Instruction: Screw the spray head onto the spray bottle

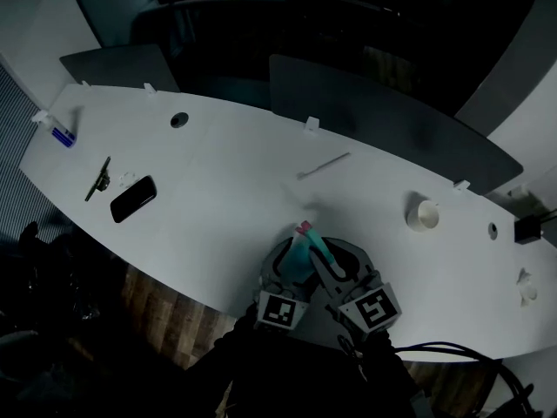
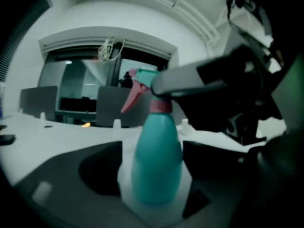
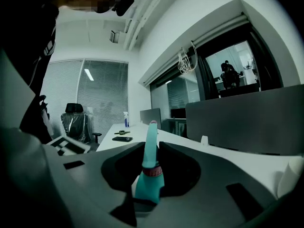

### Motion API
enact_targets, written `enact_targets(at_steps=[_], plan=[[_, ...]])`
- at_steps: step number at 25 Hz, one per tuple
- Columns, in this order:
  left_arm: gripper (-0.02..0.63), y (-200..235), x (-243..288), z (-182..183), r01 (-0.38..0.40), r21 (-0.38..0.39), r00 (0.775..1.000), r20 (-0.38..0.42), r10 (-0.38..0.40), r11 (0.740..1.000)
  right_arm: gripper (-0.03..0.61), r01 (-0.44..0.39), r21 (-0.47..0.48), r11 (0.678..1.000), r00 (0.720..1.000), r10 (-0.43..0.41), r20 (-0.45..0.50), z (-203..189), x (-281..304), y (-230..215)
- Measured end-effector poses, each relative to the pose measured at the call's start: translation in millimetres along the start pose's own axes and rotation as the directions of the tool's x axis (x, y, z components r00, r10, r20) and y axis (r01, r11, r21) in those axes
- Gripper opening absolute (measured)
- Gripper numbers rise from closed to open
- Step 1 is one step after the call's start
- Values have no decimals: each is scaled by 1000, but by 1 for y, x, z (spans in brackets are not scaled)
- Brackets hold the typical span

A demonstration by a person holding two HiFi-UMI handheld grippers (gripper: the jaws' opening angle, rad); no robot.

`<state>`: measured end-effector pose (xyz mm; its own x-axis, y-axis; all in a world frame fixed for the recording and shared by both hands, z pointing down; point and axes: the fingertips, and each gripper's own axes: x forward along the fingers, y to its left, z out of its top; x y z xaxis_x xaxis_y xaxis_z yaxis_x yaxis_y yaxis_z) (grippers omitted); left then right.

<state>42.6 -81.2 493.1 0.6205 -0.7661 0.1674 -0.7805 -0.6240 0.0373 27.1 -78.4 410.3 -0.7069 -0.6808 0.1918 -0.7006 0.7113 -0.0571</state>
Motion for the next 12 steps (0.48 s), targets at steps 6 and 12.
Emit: enact_targets(at_steps=[6, 12], plan=[[410, -12, 12, -18, 665, -13, 724, -232, -649, 747, 94, -15, 29, 999, 1000, 15, -10, -1, 2, 0], [367, -13, 13, -8, 486, -32, 861, -153, -485, 873, 92, -13, 27, 1000, 1000, 13, -5, 0, 2, -2]])
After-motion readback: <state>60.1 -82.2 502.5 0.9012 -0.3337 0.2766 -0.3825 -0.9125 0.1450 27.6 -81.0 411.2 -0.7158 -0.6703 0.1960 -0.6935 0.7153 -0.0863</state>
